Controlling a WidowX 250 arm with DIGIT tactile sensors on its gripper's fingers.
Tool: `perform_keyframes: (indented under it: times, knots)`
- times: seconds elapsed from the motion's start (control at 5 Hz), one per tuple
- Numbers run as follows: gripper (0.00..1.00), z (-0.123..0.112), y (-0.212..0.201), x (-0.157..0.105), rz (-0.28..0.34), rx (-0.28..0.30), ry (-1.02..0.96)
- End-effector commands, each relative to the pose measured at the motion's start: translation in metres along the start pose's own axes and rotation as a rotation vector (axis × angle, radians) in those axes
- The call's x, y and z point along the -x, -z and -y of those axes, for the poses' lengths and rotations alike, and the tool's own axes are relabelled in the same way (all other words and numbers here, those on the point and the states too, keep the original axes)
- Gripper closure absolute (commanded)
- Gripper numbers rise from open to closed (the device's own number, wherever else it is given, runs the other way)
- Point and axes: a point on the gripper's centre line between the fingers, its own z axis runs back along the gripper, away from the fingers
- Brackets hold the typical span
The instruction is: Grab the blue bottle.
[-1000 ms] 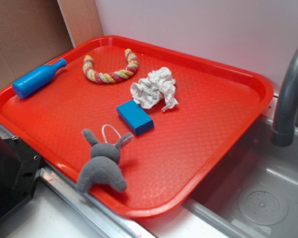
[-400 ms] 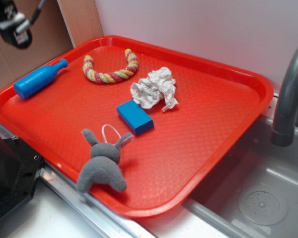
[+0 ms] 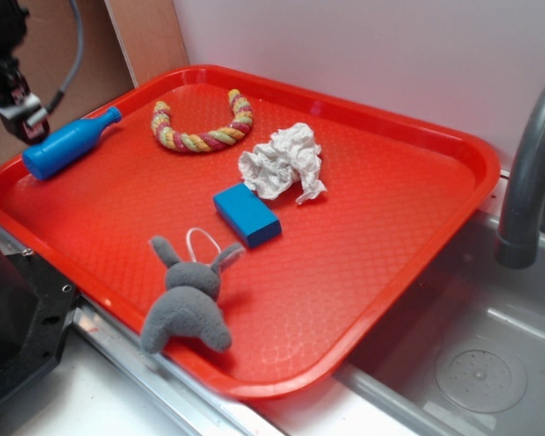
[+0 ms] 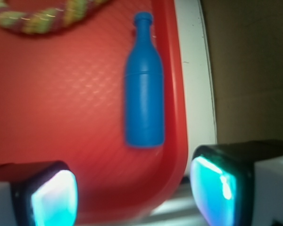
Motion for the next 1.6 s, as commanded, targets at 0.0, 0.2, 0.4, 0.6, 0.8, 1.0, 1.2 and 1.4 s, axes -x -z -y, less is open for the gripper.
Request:
perform_keyframes:
  times: [0.0,0.2,0.4,0.6,0.8,1.0,1.2,1.4]
  knots:
    - [0.00,-0.011,0.035,-0.025,0.039,0.003,-0.001]
    - [0.00,0.010,0.044,-0.037,0.018,-0.004,0.000]
    - [0.00,0.029,0.047,-0.043,0.020,0.016,0.007]
    - [0.00,0.044,0.045,-0.042,0.023,0.033,0.012]
    - [0.00,0.052,0.062,-0.043,-0.012,0.070,0.039]
    - [1.00,0.052,0.064,-0.043,-0.010,0.070,0.022]
    - [1.00,0.051,0.051,-0.039,-0.055,0.027,0.011]
    - [1.00,0.056,0.000,-0.034,-0.074,-0.007,-0.014]
